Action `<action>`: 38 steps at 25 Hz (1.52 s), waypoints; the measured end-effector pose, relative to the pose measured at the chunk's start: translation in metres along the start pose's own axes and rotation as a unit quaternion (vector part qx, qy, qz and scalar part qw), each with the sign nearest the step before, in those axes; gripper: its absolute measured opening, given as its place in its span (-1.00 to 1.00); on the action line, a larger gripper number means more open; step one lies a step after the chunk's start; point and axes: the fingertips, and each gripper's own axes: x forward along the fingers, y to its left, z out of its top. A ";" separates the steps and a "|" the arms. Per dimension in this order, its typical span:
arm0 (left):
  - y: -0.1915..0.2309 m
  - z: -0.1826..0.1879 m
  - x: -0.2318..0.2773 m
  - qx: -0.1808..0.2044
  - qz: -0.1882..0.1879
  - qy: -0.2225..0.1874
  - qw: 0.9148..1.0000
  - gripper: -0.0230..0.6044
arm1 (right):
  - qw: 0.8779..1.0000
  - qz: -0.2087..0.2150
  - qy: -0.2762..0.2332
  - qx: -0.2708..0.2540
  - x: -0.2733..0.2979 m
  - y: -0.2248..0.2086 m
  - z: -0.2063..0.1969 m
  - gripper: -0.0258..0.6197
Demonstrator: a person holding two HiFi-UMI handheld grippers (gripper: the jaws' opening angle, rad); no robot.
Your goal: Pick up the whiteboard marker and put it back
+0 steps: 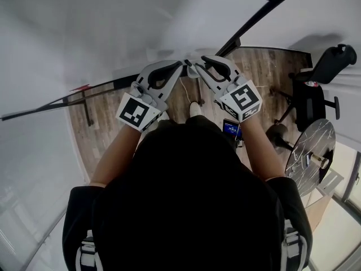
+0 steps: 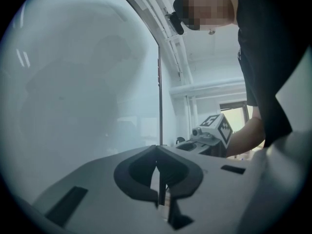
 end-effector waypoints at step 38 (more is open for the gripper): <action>-0.020 0.000 0.015 0.000 -0.023 0.004 1.000 -0.92 | 0.994 -0.046 -0.096 0.030 -0.051 0.001 0.036 -0.92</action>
